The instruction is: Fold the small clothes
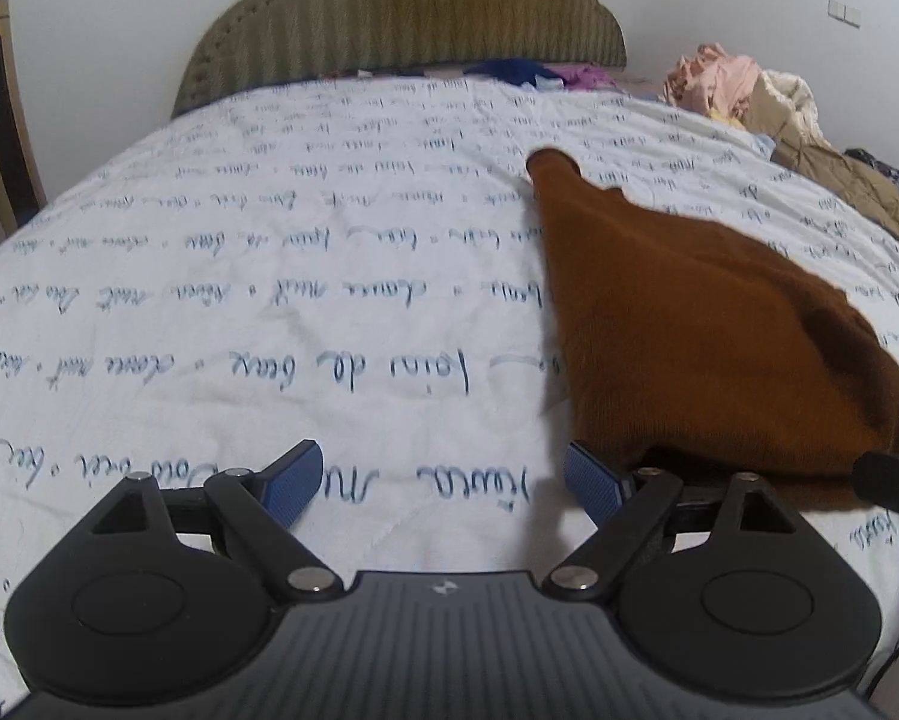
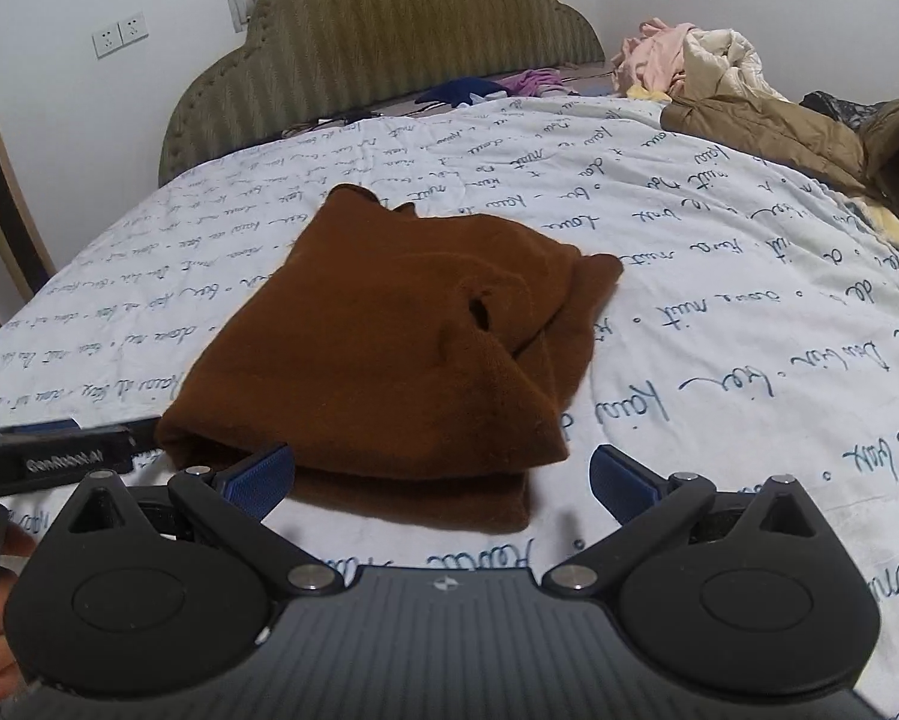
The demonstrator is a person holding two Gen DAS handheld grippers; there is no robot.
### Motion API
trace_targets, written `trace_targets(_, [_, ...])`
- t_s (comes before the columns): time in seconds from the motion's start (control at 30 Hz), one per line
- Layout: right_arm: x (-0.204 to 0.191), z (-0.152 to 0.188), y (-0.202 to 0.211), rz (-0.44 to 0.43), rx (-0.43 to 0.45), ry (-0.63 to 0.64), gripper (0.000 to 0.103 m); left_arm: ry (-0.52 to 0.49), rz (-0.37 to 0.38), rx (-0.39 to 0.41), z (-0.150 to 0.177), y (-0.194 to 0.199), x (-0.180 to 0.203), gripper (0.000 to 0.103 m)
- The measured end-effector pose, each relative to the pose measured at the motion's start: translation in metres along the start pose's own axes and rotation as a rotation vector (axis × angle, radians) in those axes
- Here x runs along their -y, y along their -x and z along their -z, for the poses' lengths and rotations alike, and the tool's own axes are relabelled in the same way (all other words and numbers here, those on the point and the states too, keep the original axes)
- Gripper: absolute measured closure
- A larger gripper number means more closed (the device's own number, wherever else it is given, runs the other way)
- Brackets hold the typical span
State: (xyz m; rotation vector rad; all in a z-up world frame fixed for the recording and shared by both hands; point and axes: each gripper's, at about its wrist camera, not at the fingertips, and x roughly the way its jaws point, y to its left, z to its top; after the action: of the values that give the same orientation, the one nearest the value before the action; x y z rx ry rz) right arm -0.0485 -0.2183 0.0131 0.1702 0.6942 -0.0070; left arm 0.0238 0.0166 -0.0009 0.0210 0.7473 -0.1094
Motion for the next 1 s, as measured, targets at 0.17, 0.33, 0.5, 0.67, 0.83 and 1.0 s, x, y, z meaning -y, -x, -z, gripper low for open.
trace_targets(0.17, [-0.002,0.008,0.001,0.046,-0.001,0.037,0.000,-0.002,-0.007,-0.001,0.012,-0.004,-0.001,0.015])
trace_targets(0.33, [0.007,0.015,-0.003,0.049,-0.022,-0.010,0.000,-0.020,-0.017,0.027,0.019,-0.001,0.000,0.015])
trace_targets(0.5, [0.002,0.021,0.000,0.049,-0.021,0.012,0.000,-0.024,-0.031,0.035,0.023,-0.002,0.000,0.010])
trace_targets(0.67, [0.000,0.026,-0.001,0.035,-0.037,0.007,0.000,-0.028,-0.040,0.043,0.025,-0.003,0.002,0.009])
trace_targets(0.83, [-0.004,0.028,0.002,0.027,-0.037,0.016,0.000,-0.026,-0.036,0.039,0.026,-0.004,0.001,0.007])
trace_targets(1.0, [-0.004,0.028,0.004,0.024,-0.034,0.015,0.000,-0.017,-0.035,0.036,0.027,-0.005,-0.001,0.002])
